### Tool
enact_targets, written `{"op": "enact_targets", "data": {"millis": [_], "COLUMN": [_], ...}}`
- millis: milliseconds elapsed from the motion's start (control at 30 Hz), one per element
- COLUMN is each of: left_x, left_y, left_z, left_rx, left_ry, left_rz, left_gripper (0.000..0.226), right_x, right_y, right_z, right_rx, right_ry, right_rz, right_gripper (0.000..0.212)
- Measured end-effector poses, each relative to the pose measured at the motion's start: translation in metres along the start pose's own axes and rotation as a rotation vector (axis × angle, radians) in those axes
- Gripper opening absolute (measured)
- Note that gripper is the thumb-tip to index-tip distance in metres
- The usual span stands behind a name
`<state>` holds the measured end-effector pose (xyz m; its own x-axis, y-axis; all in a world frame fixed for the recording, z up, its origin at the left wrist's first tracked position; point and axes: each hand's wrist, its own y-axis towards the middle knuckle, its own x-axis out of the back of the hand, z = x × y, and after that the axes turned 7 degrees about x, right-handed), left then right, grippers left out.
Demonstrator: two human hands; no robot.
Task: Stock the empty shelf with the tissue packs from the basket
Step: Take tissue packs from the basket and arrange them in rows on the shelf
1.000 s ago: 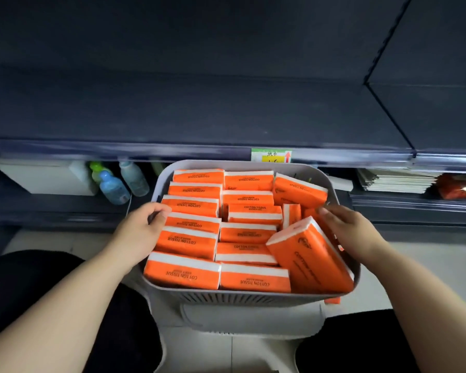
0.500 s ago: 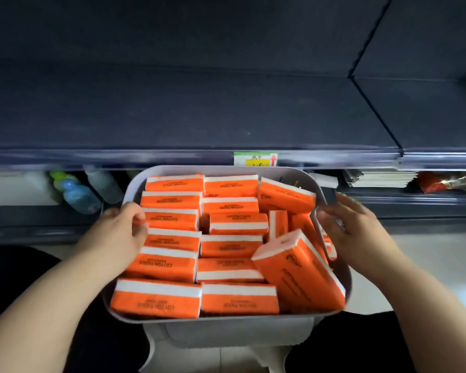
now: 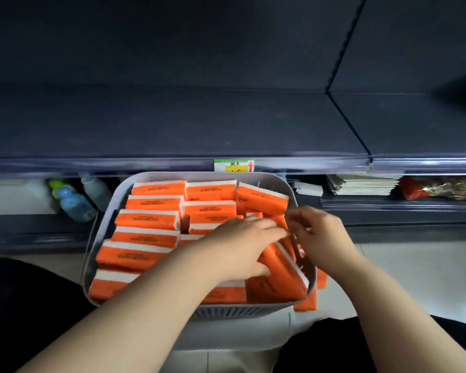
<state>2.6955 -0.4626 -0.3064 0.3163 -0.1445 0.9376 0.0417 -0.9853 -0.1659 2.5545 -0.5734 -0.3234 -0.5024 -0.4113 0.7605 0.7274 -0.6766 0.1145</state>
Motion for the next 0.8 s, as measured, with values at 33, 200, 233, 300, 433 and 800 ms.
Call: {"op": "enact_targets", "data": {"millis": [33, 200, 233, 300, 433, 800], "left_x": [0.000, 0.011, 0.016, 0.027, 0.038, 0.026], "left_y": [0.002, -0.017, -0.025, -0.042, -0.070, -0.097], "left_z": [-0.001, 0.015, 0.021, 0.035, 0.059, 0.093], "left_rx": [0.001, 0.088, 0.114, 0.181, 0.360, 0.581], "left_ry": [0.036, 0.004, -0.015, -0.021, 0.044, -0.015], "left_rz": [-0.010, -0.109, -0.148, -0.239, -0.414, -0.473], "left_gripper": [0.069, 0.057, 0.055, 0.051, 0.048, 0.053], "right_x": [0.000, -0.007, -0.011, -0.020, -0.040, -0.005], "right_y": [0.008, 0.052, 0.061, 0.075, 0.086, 0.060], "right_z": [-0.001, 0.005, 0.005, 0.004, 0.006, 0.070], "right_rx": [0.005, 0.087, 0.080, 0.037, 0.071, 0.091], "right_ry": [-0.029, -0.161, -0.200, -0.322, -0.649, -0.228], "right_rz": [-0.036, 0.034, 0.081, 0.182, 0.281, -0.115], "right_gripper": [0.026, 0.046, 0.049, 0.053, 0.048, 0.047]}}
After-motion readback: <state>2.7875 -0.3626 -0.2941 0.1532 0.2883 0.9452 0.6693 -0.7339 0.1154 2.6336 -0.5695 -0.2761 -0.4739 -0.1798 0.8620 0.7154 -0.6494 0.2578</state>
